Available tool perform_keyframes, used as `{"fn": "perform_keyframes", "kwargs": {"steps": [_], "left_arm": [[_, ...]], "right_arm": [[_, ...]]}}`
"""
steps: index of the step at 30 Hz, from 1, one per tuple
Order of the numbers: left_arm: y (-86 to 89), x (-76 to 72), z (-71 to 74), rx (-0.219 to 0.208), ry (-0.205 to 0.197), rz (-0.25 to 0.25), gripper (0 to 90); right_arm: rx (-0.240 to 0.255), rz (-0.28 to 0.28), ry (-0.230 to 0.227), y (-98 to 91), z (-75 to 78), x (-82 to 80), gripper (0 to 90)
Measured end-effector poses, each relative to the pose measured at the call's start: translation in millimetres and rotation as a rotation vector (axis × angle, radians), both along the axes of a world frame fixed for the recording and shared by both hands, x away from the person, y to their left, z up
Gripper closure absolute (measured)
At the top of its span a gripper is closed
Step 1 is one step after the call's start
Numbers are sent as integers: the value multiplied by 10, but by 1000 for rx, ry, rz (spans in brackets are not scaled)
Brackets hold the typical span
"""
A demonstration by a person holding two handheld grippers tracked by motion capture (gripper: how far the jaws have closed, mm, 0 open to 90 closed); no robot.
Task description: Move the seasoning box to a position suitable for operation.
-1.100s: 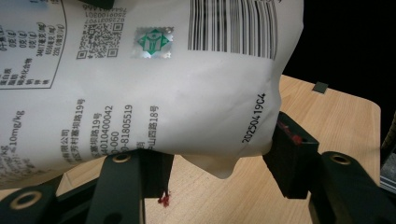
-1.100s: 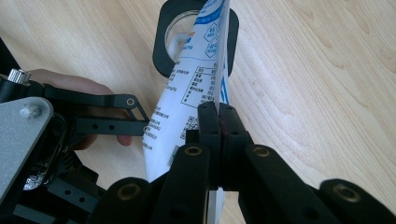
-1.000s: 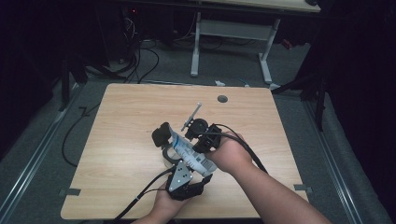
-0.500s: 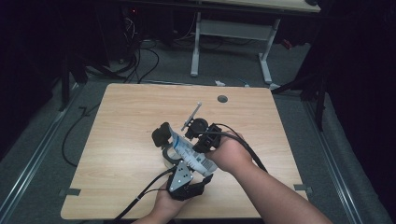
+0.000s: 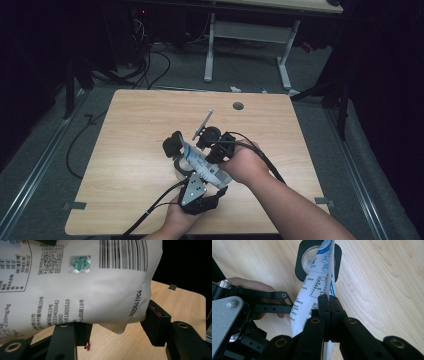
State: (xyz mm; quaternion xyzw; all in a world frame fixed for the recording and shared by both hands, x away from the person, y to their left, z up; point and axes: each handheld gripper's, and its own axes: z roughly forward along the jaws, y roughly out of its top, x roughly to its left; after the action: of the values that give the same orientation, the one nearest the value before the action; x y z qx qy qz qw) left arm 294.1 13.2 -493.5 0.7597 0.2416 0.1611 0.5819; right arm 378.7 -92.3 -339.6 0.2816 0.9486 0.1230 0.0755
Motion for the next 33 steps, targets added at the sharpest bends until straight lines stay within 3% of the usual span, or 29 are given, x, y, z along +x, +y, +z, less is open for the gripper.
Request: {"fn": "perform_keyframes", "kwargs": {"steps": [33], "left_arm": [[12,16,21,-12,-1,8,471]], "right_arm": [[-16,7,2,58,31,24,900]]}}
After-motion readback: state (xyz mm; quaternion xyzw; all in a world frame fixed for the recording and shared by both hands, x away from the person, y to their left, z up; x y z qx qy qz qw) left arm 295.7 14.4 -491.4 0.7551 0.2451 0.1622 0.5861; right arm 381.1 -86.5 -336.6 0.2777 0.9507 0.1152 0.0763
